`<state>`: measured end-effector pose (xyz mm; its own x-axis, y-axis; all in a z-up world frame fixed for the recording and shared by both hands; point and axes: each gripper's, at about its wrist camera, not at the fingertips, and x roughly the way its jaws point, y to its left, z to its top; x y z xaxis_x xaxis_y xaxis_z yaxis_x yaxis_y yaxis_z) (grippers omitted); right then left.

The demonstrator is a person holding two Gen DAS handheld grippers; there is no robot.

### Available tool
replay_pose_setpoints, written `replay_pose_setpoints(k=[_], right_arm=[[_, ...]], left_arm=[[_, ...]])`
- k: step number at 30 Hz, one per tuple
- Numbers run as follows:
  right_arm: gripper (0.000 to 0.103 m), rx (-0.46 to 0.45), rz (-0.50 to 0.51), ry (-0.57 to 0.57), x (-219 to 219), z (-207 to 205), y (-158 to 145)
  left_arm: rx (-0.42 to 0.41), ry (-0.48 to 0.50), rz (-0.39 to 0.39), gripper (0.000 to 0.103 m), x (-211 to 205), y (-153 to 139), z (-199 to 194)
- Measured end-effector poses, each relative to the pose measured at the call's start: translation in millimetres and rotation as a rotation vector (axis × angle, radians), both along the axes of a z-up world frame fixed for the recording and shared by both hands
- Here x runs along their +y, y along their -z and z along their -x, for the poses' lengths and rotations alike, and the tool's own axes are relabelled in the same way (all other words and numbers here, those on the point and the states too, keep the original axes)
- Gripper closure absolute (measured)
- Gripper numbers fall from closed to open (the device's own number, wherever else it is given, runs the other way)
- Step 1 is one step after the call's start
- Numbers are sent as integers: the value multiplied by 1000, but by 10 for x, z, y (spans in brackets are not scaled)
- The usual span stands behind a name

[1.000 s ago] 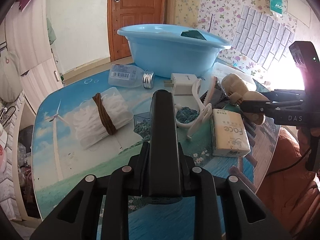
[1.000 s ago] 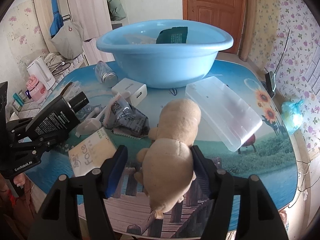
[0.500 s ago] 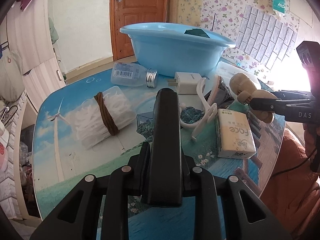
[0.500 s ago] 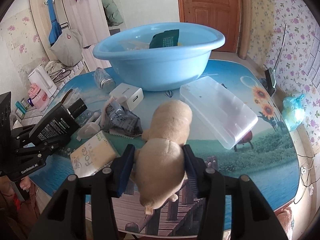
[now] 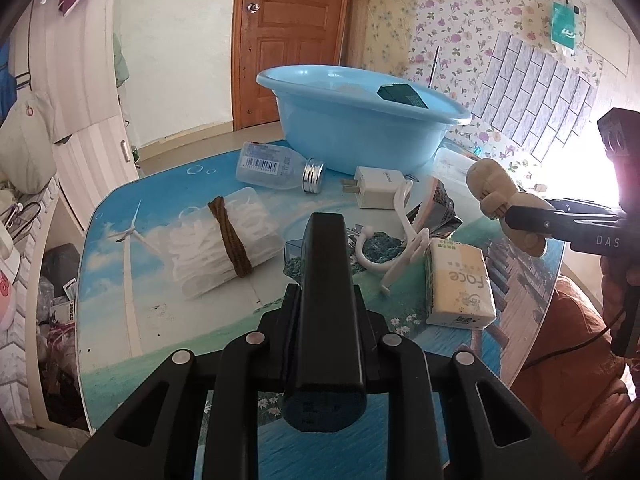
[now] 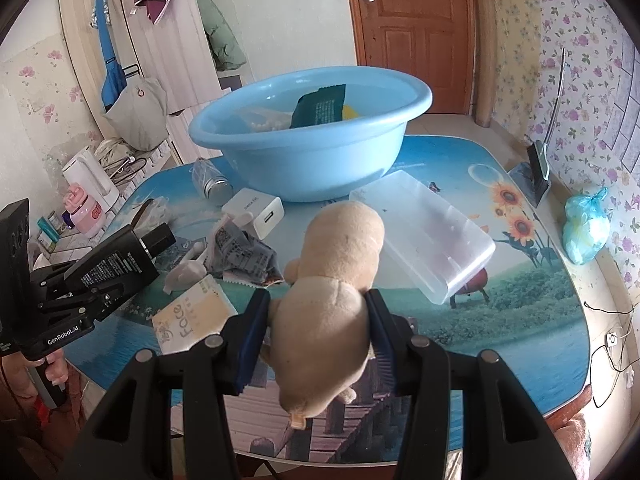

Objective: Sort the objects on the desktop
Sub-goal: 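Carry the black case with left tool while right tool carries the plush toy toward basin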

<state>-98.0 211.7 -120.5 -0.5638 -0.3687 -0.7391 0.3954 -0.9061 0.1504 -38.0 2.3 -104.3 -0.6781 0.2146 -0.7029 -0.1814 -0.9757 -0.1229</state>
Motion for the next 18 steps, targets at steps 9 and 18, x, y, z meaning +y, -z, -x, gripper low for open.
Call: replay_pose_setpoints(k=[9, 18], right_arm=[[56, 13, 20, -10, 0, -28, -30], [56, 53, 34, -23, -23, -70, -179]], left_arm=[[1, -26, -10, 82, -61, -23, -19], [54, -47, -54, 82, -193, -269, -116]])
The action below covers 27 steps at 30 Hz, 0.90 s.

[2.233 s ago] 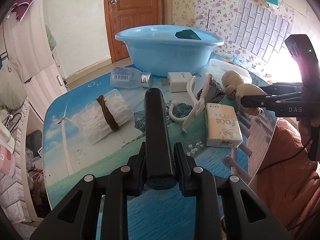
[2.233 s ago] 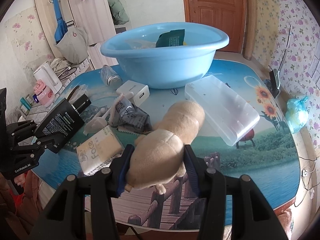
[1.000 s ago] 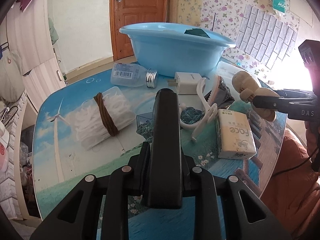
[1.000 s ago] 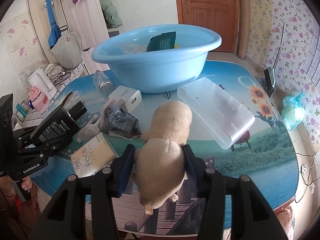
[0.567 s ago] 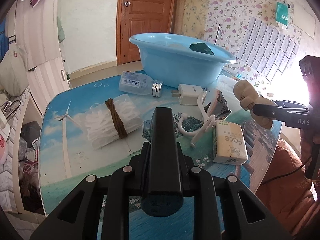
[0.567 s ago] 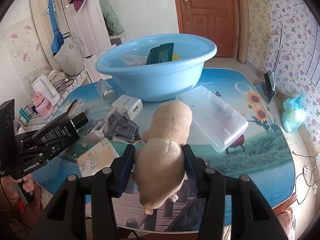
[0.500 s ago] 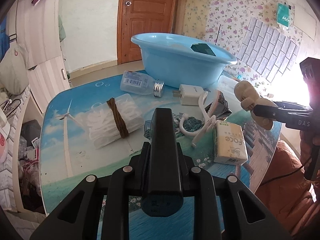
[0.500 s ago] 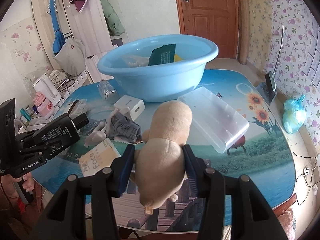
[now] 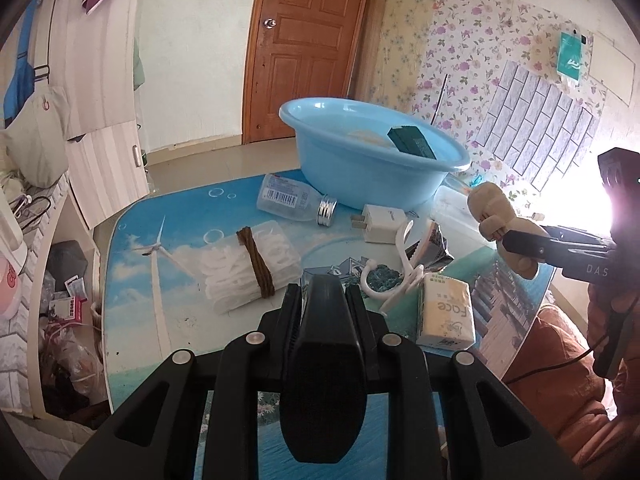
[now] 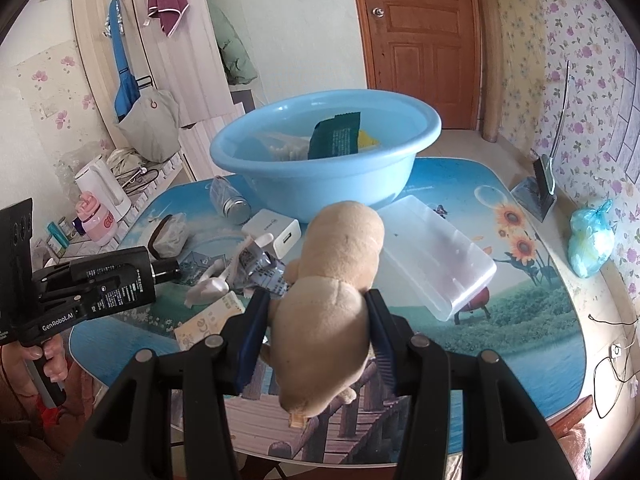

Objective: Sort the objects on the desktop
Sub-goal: 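Carry the black case with left tool while right tool carries the plush toy toward basin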

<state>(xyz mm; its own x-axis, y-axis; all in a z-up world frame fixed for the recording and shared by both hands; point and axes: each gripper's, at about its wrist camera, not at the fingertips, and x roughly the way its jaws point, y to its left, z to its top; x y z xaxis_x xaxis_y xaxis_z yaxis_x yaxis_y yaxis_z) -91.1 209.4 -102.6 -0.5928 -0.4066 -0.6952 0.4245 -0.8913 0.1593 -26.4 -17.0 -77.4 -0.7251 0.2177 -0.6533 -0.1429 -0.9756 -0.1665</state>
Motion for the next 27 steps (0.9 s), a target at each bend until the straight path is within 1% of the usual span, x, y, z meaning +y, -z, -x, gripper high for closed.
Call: replay_pose_setpoints(k=[5, 14, 17, 22, 27], right_arm=[[56, 17, 6, -21, -46, -23, -75], [56, 23, 10, -24, -51, -42, -97], [56, 20, 11, -25, -48, -43, -92], [56, 4, 13, -28, -34, -44, -64], [56, -4, 18, -29, -11, -33, -25]], left_arm=[[7, -10, -18, 82, -56, -47, -43], [22, -11, -8, 82, -51, -121, -69], [3, 1, 5, 82, -34, -69, -82], [-62, 16, 24, 82, 12, 131, -156], [-66, 19, 38, 82, 42, 156, -194]])
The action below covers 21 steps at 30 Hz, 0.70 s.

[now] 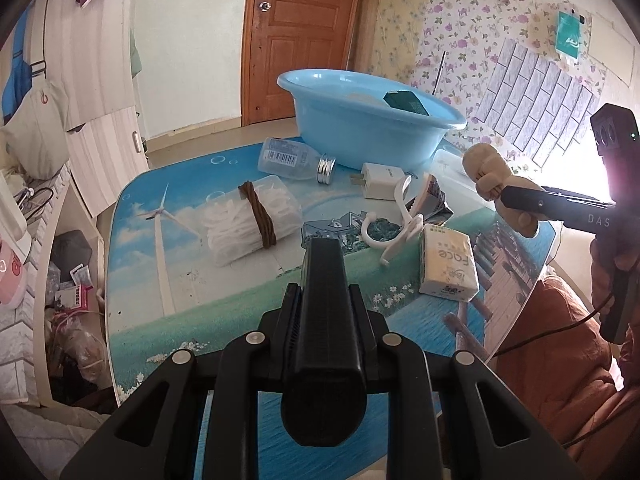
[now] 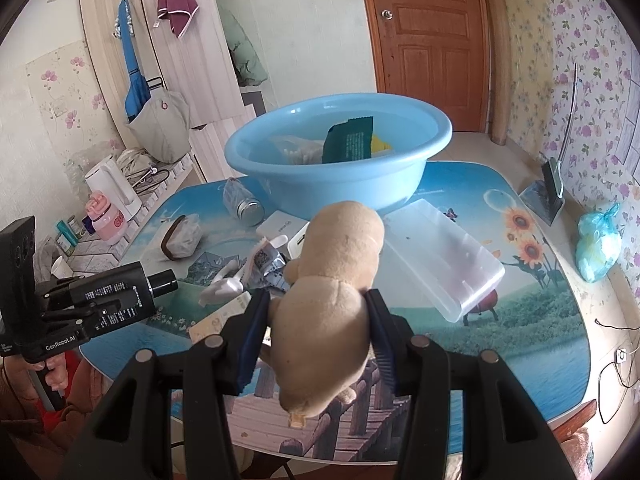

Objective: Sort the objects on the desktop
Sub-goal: 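Carry the black case with left tool while right tool carries the plush toy toward basin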

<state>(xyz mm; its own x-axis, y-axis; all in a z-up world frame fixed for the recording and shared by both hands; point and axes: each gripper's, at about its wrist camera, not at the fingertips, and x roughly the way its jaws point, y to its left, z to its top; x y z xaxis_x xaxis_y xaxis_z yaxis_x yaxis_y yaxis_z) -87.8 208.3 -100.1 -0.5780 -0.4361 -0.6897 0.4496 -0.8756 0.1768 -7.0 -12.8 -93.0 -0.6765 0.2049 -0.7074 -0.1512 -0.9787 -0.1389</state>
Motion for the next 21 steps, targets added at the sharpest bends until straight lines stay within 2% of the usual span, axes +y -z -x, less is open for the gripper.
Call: replay_pose_setpoints(k=[6, 9, 11, 13, 15, 16, 18, 21], right_arm=[[56, -4, -2, -11, -25, -10, 11], [56, -4, 1, -9, -8, -9, 9], [56, -7, -1, -7, -2, -4, 17], [56, -12, -4, -7, -2, -2, 32], [56, -15, -6, -9, -3, -3, 42], [56, -17, -6, -10, -6, -1, 45], [56, -17, -6, -13, -14, -5, 48], [56, -17, -7, -17, -24, -7, 53]], left_arm=[[-60, 14, 43, 79, 77, 113, 43], [-109, 11, 27, 80, 64, 222, 77], [-96, -2, 36, 76, 56, 223, 73], [-92, -13, 54, 68, 57, 227, 78], [-90, -3, 53, 46, 73, 240, 75], [-87, 0, 43, 42, 80, 247, 72], [-86, -17, 51, 24, 101, 265, 64], [-84, -14, 77, 21, 137, 272, 63]])
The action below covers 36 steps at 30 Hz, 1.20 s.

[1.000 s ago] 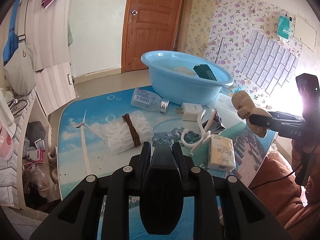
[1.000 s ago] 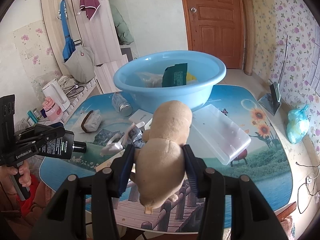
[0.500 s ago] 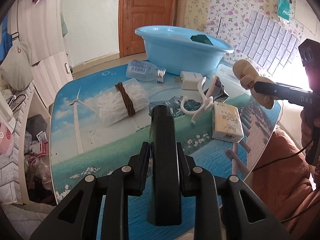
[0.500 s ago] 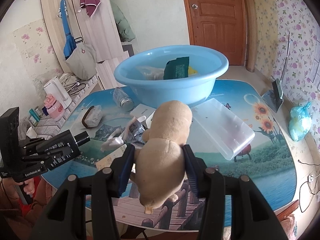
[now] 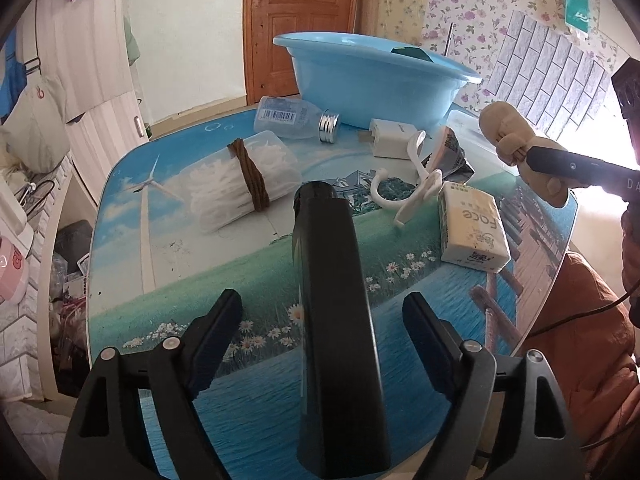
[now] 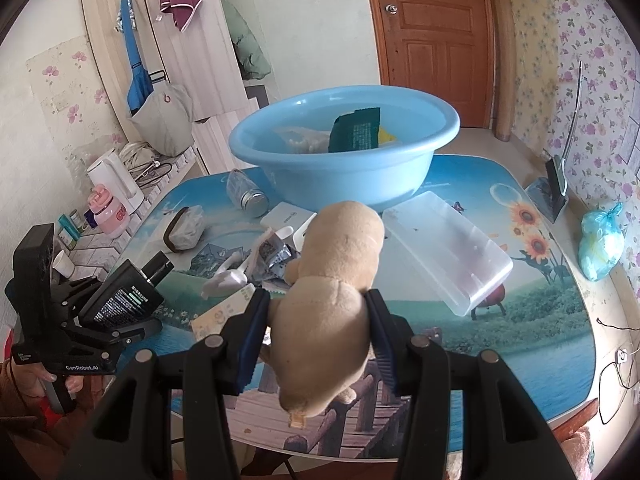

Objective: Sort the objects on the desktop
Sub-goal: 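Carry the black case with left tool while right tool carries the plush toy toward basin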

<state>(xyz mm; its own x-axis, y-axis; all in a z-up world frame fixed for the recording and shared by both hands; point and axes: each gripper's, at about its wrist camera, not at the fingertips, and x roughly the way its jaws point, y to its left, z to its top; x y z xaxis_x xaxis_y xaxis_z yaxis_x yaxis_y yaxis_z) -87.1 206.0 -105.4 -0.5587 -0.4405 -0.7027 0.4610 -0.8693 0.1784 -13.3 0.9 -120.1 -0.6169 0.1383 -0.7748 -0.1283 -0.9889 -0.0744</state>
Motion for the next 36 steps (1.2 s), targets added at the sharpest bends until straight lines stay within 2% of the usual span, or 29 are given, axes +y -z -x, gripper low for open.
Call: replay_pose_setpoints(k=[1, 2, 3, 4, 6, 17, 28, 36], right_arm=[[56, -1, 0, 0, 2, 1, 2], [56, 0, 0, 1, 2, 1, 3], [56, -1, 0, 1, 0, 2, 2], [56, -1, -1, 2, 1, 3, 4], [56, -2, 1, 5, 8, 5, 12], [56, 8, 3, 8, 30, -6, -5], [56, 40, 10, 5, 26, -28, -111], [56, 93, 42, -9, 22, -99, -328]], left_arm=[[-1, 1, -2, 21, -1, -5, 5], [2, 0, -6, 29, -12, -11, 8], [9, -13, 4, 48, -23, -21, 7], [15, -28, 23, 57, -33, -28, 13], [21, -41, 0, 83, -78, -37, 18], [51, -47, 12, 84, -82, -119, -24], [121, -50, -28, 84, -101, -485, -34], [178, -62, -53, 84, -116, -788, 30]])
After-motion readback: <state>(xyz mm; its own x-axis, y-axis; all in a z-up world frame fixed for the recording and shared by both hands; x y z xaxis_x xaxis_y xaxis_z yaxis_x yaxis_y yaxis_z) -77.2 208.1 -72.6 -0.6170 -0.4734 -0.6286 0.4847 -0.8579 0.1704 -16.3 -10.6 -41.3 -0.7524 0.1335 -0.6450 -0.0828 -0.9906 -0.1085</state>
